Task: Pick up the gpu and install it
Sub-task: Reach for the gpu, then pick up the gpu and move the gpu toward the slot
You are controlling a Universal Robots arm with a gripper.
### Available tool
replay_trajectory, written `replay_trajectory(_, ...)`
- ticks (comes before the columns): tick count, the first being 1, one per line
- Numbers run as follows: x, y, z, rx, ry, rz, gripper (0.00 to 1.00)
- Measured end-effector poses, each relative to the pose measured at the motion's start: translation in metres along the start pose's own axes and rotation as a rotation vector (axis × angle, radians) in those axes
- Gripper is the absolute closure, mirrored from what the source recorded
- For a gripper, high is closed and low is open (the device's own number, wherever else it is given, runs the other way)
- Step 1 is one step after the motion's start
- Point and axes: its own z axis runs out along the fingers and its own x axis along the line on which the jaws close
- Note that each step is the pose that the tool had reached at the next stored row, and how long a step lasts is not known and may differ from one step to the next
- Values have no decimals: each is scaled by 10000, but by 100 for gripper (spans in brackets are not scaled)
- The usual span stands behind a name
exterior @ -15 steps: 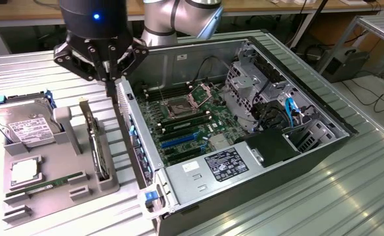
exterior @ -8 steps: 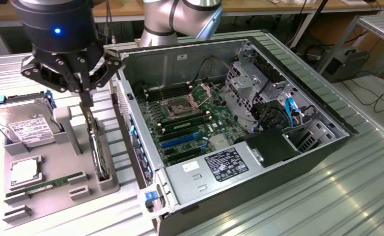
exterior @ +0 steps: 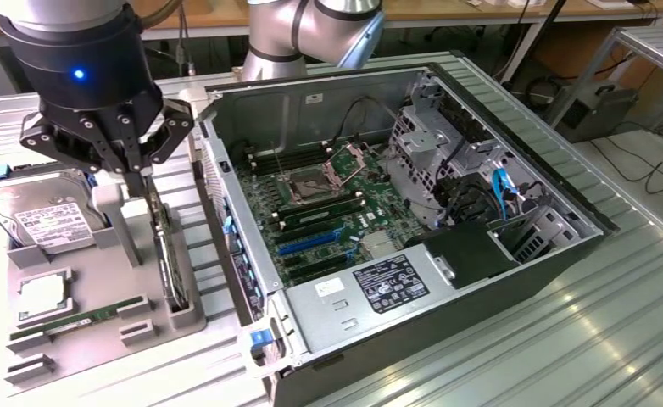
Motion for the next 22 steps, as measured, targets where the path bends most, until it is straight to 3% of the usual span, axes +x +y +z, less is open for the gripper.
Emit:
replay_trajectory(16,1,0,4,1,2,-2,89)
replay_trajectory(18,1,0,4,1,1,-2,76)
replay_trajectory(19,1,0,4,1,1,-2,76)
replay_trajectory(20,1,0,4,1,1,-2,64)
replay_trajectory(22,2,0,15,-2,-12,-3,64)
